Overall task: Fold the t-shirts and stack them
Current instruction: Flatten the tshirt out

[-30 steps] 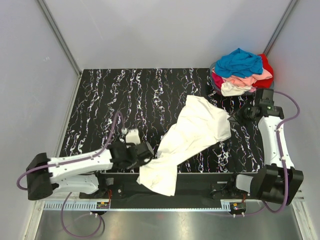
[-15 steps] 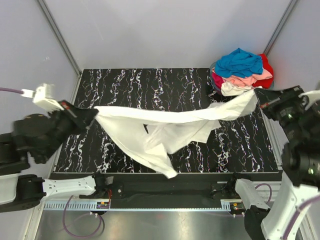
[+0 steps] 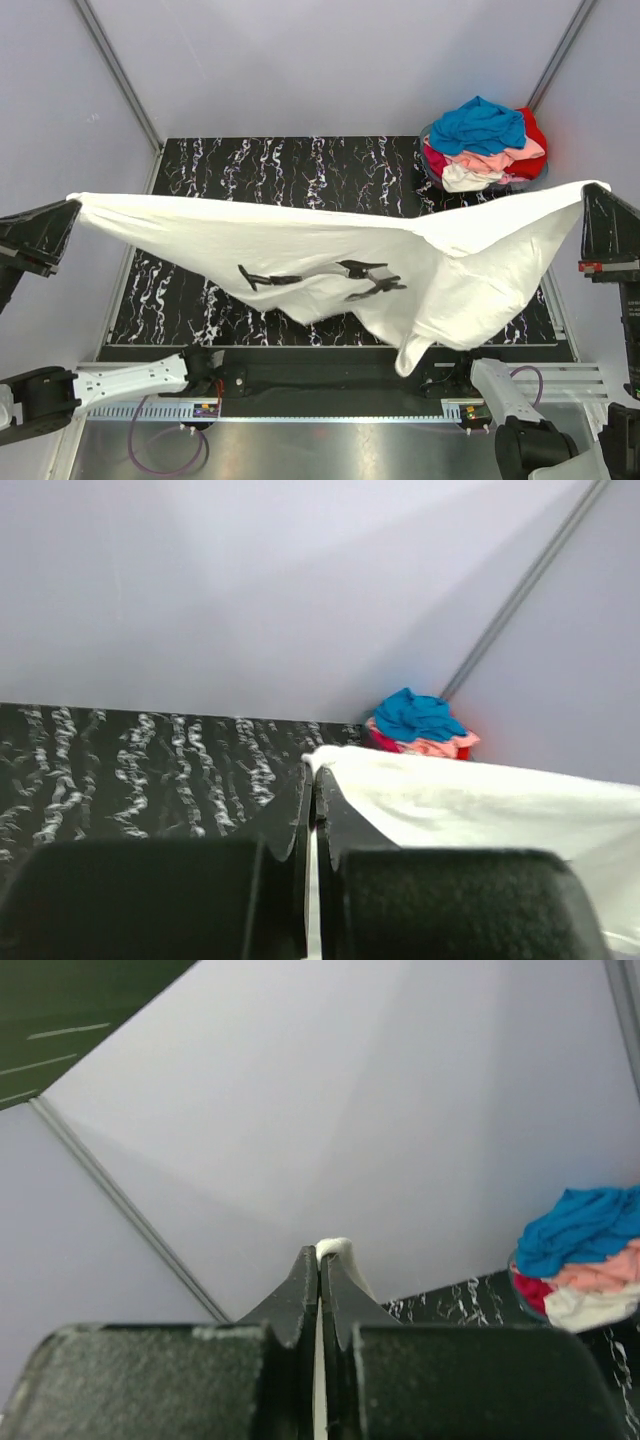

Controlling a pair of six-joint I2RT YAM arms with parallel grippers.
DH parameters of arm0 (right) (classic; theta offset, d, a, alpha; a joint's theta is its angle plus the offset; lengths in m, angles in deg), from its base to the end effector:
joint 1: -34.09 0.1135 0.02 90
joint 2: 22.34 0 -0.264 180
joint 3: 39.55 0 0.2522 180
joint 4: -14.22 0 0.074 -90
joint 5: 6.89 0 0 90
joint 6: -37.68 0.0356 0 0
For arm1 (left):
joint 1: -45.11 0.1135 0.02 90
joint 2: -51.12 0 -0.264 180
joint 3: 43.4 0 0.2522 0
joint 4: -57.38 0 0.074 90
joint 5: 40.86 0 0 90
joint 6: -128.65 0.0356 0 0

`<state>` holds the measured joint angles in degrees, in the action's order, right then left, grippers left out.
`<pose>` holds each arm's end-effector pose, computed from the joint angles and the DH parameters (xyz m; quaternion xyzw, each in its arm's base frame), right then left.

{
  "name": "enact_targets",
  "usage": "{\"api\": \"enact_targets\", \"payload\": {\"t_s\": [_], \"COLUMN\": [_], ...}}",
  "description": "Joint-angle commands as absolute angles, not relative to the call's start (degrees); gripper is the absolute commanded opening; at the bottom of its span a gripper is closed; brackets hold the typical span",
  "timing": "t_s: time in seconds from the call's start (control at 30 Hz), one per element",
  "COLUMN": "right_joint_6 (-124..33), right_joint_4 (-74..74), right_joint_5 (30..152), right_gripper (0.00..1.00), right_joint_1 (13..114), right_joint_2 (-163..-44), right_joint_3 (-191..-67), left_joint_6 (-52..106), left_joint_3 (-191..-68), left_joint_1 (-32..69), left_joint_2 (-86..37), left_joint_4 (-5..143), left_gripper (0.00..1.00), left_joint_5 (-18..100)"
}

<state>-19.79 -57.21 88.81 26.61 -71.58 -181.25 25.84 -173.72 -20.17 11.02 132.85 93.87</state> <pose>-0.0601 0.0115 0.6047 0.1549 0.5454 0.2060 0.7976 -0.0136 0.0894 0.5610 -0.0208 0.6396 -0.2810 0.7152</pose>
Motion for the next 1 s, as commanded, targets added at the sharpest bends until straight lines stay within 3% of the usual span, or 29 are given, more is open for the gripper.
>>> {"api": "enact_targets", "payload": {"t_s": [0.0, 0.13, 0.23, 0.3, 0.33, 0.47, 0.5, 0.53, 0.57, 0.6, 0.63, 0.7, 0.73, 0.8, 0.83, 0.87, 0.93, 0.97], "right_joint_6": [-23.85, -18.06, -12.78, -15.82, -17.85, -20.51, -20.25, -19.81, -19.54, -19.8, -20.15, -20.77, -20.6, -18.93, -18.75, -18.84, -18.49, -18.49], "right_joint_4": [-48.79, -37.61, -33.49, -33.03, -35.29, -43.38, -44.53, -44.63, -44.11, -44.1, -47.84, -56.62, -63.2, -63.27, -56.56, -50.67, -40.2, -40.41], "right_joint_5": [91.44, 99.61, 103.06, 96.25, 88.2, 78.65, 76.19, 73.12, 72.4, 72.04, 71.95, 70.47, 69.85, 70.98, 70.9, 71.16, 71.51, 71.6], "right_gripper": [0.0, 0.0, 0.0, 0.0, 0.0, 0.0, 0.0, 0.0, 0.0, 0.0, 0.07, 0.46, 0.79, 0.9, 0.91, 0.99, 1.0, 1.0], "right_joint_1": [26.97, 26.97, 28.89, 34.68, 38.19, 46.29, 46.92, 47.27, 47.71, 47.72, 47.72, 47.45, 47.19, 46.31, 45.87, 45.87, 45.87, 45.96], "right_joint_2": [-77.44, -83.32, -93.5, -97.73, -103.58, -122.81, -126.37, -133.19, -136.92, -141.3, -146.31, -165.63, -175.87, -177.65, -171.12, -166.18, -156.26, -154.98], "right_joint_3": [-181.47, -172.33, -166.55, -164.5, -166.06, -175.55, -176.96, -178.97, -180.3, -182.84, -193.3, -211.77, -228.22, -229.81, -216.05, -206.51, -190.85, -190.34], "left_joint_6": [38.29, 43.83, 54.26, 64.29, 66.67, 73.79, 72.42, 68.49, 57.14, 52.94, 49.76, 40.44, 38.32, 31.82, 30.06, 27.0, 24.78, 22.51], "left_joint_3": [-163.12, -155.63, -145.29, -139.37, -135.43, -127.67, -126.44, -126.42, -127.55, -128.0, -127.57, -129.83, -131.33, -140.07, -144.31, -149.23, -163.6, -167.78], "left_joint_1": [-20.02, -24.31, -28.45, -28.81, -28.72, -26.89, -21.31, -16.64, -3.45, 3.64, 10.06, 28.55, 33.72, 43.82, 45.09, 48.07, 52.04, 52.83], "left_joint_2": [13.14, 12.37, 12.27, 13.06, 13.59, 12.11, 11.31, 8.52, 6.67, 4.73, 0.89, -5.62, -13.75, -23.8, -34.73, -40.58, -55.66, -59.32], "left_joint_4": [122.05, 112.82, 98.0, 81.47, 77.5, 66.85, 68.05, 78.5, 84.17, 87.62, 89.23, 92.47, 95.02, 98.97, 104.65, 108.71, 119.15, 122.17], "left_gripper": [0.0, 0.0, 0.0, 0.0, 0.0, 0.0, 0.0, 0.0, 0.0, 0.0, 0.0, 0.0, 0.0, 0.0, 0.1, 0.19, 0.38, 0.38], "left_joint_5": [97.72, 107.82, 116.34, 118.04, 119.0, 118.49, 116.66, 109.42, 103.69, 97.28, 86.43, 76.79, 67.6, 62.78, 60.85, 59.35, 56.45, 56.61]}}
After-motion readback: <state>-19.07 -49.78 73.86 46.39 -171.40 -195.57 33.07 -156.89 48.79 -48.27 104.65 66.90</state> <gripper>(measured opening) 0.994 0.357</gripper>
